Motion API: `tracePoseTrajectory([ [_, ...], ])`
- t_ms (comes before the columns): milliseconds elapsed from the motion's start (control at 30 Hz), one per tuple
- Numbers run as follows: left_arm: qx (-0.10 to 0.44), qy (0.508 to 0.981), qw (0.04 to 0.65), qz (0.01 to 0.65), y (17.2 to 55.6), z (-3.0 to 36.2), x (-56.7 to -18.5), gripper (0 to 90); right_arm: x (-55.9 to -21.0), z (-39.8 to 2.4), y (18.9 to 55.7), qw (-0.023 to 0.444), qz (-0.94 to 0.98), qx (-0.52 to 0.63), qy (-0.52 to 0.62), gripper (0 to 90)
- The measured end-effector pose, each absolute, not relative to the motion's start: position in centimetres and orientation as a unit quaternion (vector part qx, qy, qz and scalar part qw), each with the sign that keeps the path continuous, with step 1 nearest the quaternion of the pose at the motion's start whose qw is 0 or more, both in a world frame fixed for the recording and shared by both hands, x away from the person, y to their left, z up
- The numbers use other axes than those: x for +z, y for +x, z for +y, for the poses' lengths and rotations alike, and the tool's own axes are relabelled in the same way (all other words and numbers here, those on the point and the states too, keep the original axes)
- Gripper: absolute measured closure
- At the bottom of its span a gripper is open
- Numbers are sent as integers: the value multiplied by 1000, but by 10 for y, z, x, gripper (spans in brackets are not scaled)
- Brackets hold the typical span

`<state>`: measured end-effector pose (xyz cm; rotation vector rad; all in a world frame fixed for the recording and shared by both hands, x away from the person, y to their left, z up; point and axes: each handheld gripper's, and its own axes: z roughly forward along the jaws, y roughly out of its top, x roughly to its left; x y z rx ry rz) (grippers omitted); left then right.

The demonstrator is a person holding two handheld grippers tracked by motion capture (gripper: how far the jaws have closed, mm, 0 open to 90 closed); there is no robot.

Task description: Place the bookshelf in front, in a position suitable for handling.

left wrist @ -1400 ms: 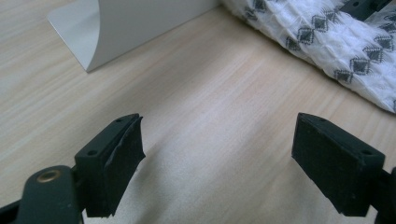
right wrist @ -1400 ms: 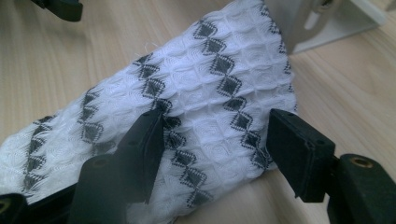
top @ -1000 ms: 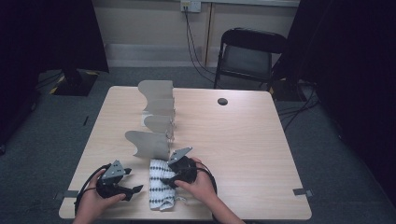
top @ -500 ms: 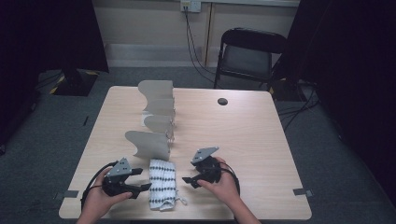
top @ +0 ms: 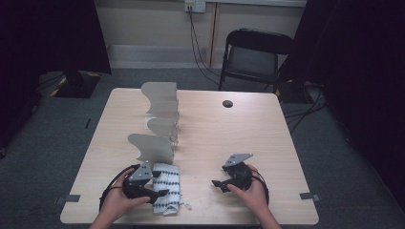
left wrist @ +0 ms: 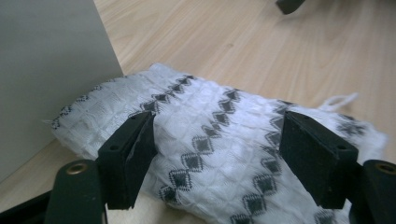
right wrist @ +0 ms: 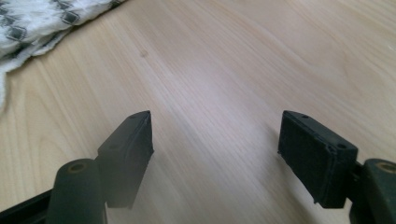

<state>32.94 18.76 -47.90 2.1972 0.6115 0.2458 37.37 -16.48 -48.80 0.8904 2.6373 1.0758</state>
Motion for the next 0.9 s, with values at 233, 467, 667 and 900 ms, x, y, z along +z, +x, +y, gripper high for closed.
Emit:
tracePoseTrajectory([
  [233,105,882,381,256,330,180,-490,243,-491,-183,371,95,873,362,313,221],
  [467,107,875,394,262,328,183,-495,243,-496,-190,373,120,865,367,320,143],
  [667,109,878,383,267,330,181,-493,244,-498,-192,375,127,867,368,310,133],
  [900,107,877,384,268,329,181,-493,248,-499,-194,373,132,863,376,311,127],
])
